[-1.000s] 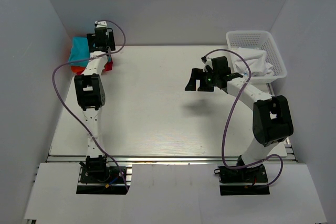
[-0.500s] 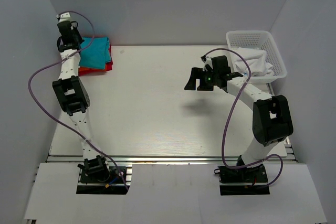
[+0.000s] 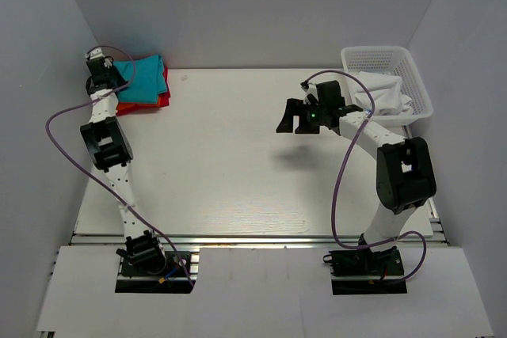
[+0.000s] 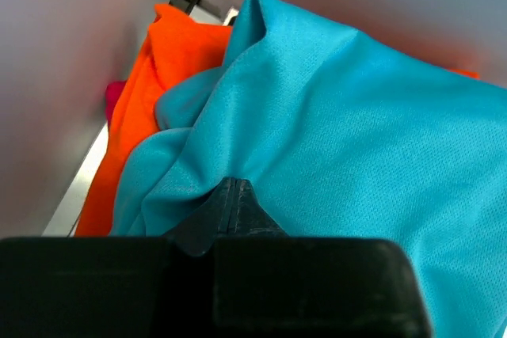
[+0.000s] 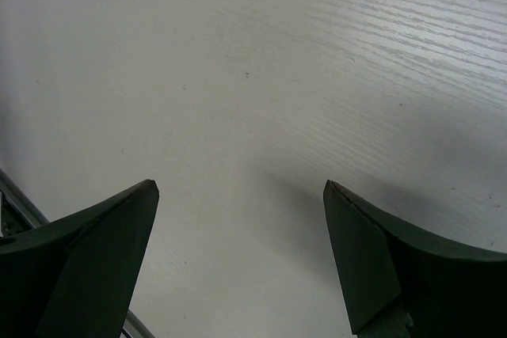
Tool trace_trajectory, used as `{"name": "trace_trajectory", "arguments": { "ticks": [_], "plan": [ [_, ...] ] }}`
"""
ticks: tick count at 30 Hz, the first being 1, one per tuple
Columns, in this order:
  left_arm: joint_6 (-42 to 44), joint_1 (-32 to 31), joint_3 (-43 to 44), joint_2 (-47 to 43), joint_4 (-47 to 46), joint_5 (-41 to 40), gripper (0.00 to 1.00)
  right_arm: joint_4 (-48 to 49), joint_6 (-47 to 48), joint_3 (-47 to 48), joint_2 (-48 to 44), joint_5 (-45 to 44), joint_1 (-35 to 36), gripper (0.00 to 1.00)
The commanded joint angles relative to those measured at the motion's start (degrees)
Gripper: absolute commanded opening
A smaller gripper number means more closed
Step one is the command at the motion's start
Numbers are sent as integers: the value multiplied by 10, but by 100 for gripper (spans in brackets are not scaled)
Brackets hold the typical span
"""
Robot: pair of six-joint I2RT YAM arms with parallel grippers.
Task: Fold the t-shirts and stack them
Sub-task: Put the neatly folded tshirt into the corner of the board with the left arm
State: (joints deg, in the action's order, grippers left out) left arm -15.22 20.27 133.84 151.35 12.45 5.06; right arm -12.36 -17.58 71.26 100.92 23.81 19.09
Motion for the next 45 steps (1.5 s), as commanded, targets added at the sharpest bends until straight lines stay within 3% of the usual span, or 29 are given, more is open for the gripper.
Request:
{"name": "trace_trajectory", "arguments": {
  "ticks": [1, 4, 6, 8, 9, 12, 16, 19, 25, 28, 31, 34, 37, 39, 41, 45],
  "plan": [
    [-35, 21, 5, -18, 28, 27, 4, -1, -3, 30, 2, 14, -2, 90],
    [-35, 21, -10, -34, 20, 57, 13, -2, 4, 29, 1, 19, 2, 90],
    [-35, 21, -42, -73, 7, 57, 30, 2, 8, 26, -6, 26, 1, 90],
    [-30, 8, -85, -114, -20, 50, 64, 21, 11, 6, -19, 32, 2, 90],
    [-23, 0, -118, -155, -44, 50, 99, 29, 11, 1, -27, 40, 2, 90],
    [-17, -7, -117, -198, -52, 50, 100, 46, 29, -23, -38, 68, 3, 90],
    [-17, -20, -57, -191, 21, 60, 100, 81, 41, -68, -70, 59, 10, 90],
    [-9, -43, -102, -223, 32, 60, 100, 84, 55, -98, -118, 16, 11, 90],
    [35, -133, -366, -426, -40, -37, 100, 123, 55, -184, -216, 14, 10, 90],
    [41, -166, -461, -551, -52, -37, 100, 151, 34, -233, -264, 1, 10, 90],
    [13, -217, -663, -652, -101, -50, 100, 177, 5, -297, -319, -21, 8, 90],
    [-23, -279, -762, -742, -107, -50, 100, 197, -20, -353, -383, -84, 8, 90],
    [-48, -362, -818, -769, -107, -50, 100, 197, -27, -399, -437, -133, 6, 90],
    [-48, -438, -826, -756, -103, -99, 100, 190, -35, -420, -484, -163, 7, 90],
    [-43, -499, -794, -724, -52, -169, 100, 187, -36, -444, -520, -190, 7, 90],
    [-43, -545, -742, -658, 18, -228, 100, 177, -45, -456, -561, -227, 8, 90]
  ]
}}
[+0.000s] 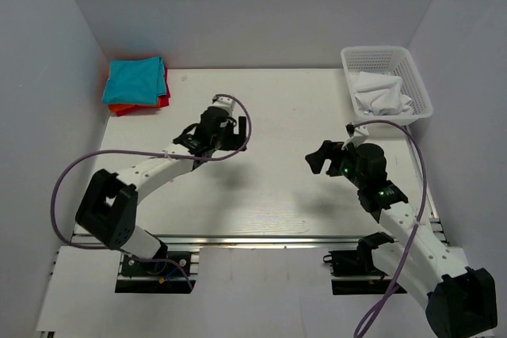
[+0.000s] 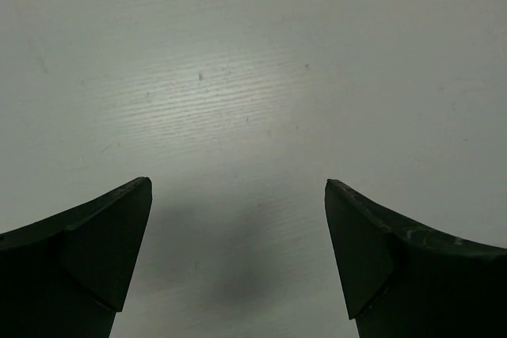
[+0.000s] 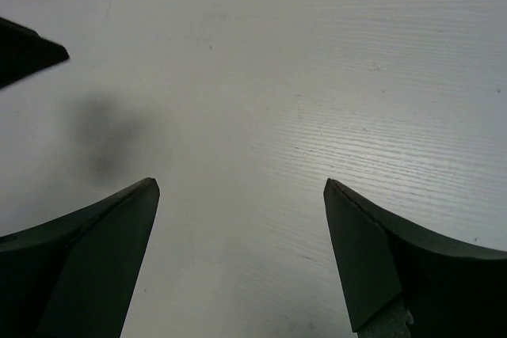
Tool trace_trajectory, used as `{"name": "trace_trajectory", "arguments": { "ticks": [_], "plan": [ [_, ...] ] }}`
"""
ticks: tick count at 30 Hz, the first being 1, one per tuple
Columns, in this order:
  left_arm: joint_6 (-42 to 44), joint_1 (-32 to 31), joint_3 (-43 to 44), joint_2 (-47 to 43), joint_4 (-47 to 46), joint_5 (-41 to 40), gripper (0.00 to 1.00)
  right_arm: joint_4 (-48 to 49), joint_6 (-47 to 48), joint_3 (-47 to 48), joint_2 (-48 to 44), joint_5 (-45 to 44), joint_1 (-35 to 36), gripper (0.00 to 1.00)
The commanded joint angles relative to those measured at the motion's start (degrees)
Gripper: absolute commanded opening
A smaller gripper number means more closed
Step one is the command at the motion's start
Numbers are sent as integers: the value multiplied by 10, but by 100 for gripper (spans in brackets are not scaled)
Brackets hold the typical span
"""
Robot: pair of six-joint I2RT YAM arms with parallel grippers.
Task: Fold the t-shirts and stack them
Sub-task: Put the neatly folded tshirt into the corner of the board with the left arm
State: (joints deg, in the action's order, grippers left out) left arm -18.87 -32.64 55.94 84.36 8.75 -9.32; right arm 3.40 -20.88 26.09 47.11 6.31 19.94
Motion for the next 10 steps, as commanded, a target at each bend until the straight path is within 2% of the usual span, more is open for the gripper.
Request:
{"name": "trace_trajectory", "arguments": {
  "ticks": [1, 4, 10],
  "plan": [
    [-1, -22, 37, 12, 55, -90, 100, 20, -11, -8, -29, -57, -2, 90],
    [16, -36, 23, -15, 35, -100, 100, 18, -2, -3, -30, -60, 0, 90],
    [22, -48, -28, -88, -3, -113, 100, 3, 8, 22, 29, -69, -2, 90]
  ]
}}
